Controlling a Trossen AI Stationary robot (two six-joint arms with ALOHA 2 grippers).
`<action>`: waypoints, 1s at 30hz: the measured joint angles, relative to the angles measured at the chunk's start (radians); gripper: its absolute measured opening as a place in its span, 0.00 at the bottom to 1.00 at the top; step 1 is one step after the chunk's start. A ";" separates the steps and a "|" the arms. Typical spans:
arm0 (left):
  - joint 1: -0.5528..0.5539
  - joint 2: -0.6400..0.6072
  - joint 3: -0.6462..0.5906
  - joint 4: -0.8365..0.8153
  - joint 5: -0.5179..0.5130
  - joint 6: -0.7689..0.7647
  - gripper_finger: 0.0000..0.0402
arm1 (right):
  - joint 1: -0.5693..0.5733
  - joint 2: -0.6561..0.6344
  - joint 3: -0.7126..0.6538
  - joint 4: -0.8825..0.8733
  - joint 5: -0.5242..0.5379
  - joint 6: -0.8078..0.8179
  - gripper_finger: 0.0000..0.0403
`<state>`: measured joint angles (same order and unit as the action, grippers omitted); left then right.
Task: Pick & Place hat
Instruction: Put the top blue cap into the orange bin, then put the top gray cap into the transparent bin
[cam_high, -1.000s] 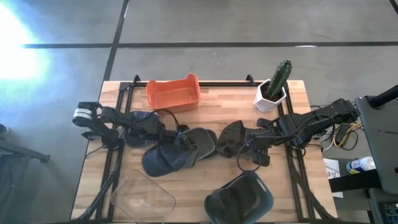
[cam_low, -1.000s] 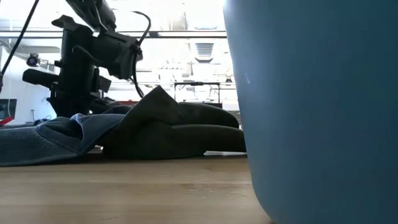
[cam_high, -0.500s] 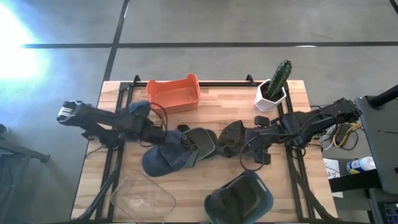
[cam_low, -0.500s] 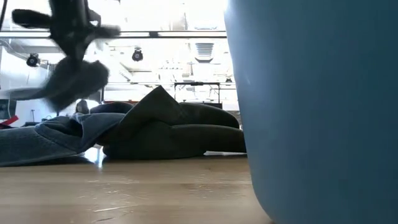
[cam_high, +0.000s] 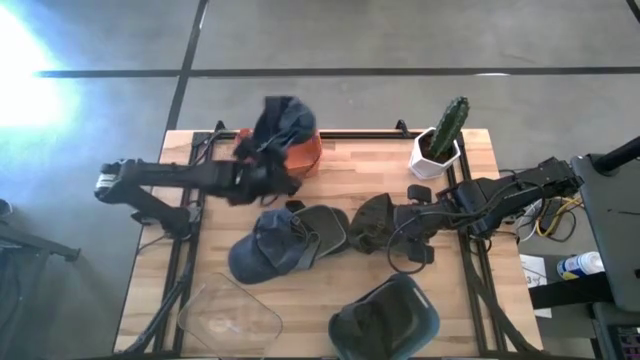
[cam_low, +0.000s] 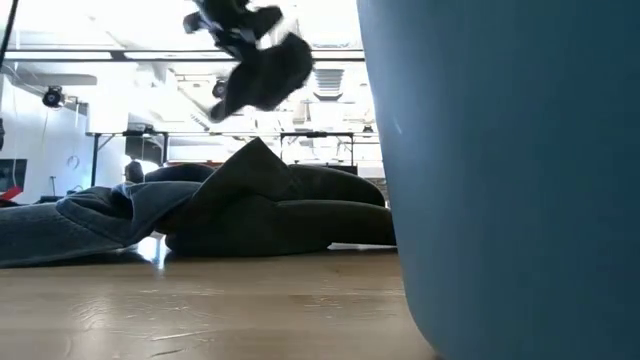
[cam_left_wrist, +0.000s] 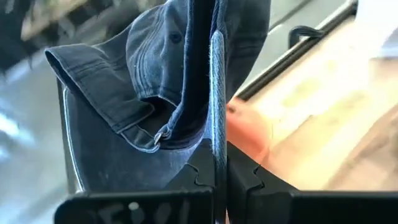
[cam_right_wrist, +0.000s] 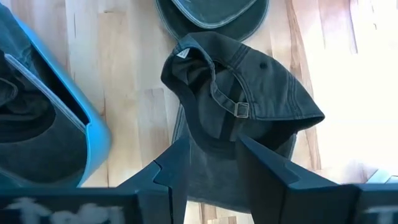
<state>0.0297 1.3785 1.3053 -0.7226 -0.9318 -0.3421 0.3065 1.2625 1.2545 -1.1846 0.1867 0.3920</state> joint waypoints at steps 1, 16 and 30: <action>0.041 0.012 0.005 0.040 0.019 0.083 0.02 | 0.000 0.000 0.000 0.002 0.000 0.001 0.29; 0.403 0.229 0.016 -0.096 0.564 0.469 0.02 | 0.001 0.000 0.000 0.018 0.048 0.128 0.23; 0.375 0.188 0.015 -0.224 0.609 0.303 0.31 | 0.000 0.000 0.000 0.021 0.050 0.125 0.25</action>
<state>0.4051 1.5670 1.3205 -0.9471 -0.3227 -0.0387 0.3065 1.2625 1.2545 -1.1641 0.2372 0.5166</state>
